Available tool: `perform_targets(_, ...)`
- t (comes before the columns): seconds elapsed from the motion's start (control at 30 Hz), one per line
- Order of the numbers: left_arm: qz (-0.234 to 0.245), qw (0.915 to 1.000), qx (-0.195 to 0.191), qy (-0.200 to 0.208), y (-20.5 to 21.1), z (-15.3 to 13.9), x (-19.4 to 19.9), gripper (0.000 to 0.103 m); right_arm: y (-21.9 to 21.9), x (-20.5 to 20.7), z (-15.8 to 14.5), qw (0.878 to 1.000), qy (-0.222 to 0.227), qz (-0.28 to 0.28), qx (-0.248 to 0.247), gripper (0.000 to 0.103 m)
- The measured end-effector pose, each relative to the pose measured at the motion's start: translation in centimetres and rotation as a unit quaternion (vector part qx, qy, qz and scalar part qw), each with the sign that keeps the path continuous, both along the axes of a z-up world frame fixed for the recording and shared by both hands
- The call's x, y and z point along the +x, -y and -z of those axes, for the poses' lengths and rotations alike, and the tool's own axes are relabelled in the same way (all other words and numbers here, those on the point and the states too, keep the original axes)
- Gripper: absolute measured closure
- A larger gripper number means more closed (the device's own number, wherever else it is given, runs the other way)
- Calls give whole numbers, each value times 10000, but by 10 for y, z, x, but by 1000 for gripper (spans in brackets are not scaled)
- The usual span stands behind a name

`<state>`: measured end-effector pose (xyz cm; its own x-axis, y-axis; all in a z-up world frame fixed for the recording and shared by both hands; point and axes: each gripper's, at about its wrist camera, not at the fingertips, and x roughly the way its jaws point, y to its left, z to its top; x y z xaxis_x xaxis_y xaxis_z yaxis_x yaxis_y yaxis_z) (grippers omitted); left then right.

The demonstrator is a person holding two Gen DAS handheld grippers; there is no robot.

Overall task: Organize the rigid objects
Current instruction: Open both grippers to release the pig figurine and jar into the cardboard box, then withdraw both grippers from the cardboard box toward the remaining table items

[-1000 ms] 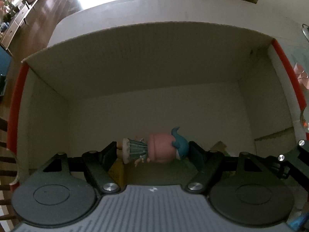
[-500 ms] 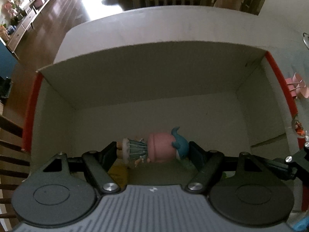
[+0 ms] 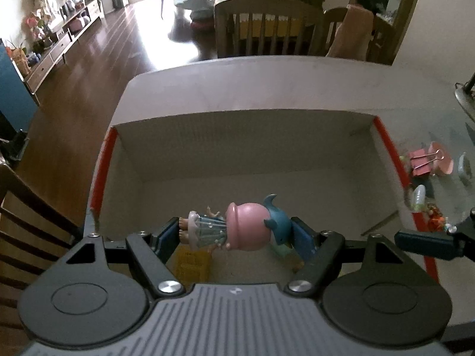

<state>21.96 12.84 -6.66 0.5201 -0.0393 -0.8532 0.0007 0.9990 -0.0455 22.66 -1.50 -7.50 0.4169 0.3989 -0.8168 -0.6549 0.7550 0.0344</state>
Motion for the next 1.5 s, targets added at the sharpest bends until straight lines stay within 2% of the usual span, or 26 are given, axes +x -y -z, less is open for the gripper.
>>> perform_targets(0.1,80,10000,14,40,0,-8,-6,25,3,-5,-8,9999,87,-25,45,48)
perform_targets(0.37,83,9996,153,231,5,-7,-14,24,13,-19,-17,9998,158,41,102,48)
perform_targets(0.7,51,9989,24,461,8,-20,-36,20,29,-34,-27,9994,203,104,265,47)
perform_targets(0.77,75,9982,35,596,10,-25,-44,19,35,-39,-32,9991,232,123,327,41)
perform_targets(0.9,69,9959,40,904,14,-39,-58,18,49,-48,-44,9982,312,161,477,40)
perform_targets(1.0,73,9934,20,1142,19,-51,-69,13,61,-53,-52,9974,357,194,595,38)
perform_targets(1.07,61,9914,36,1303,22,-60,-76,13,70,-56,-57,9966,402,221,685,30)
perform_targets(1.3,-44,9855,19,1699,42,-83,-94,6,101,-61,-71,9939,496,230,958,18)
perform_targets(1.37,-64,9845,-18,1754,50,-87,-98,5,110,-63,-74,9930,527,207,1032,12)
perform_targets(1.5,-121,9832,-41,1821,65,-91,-104,2,129,-67,-80,9911,663,104,1146,7)
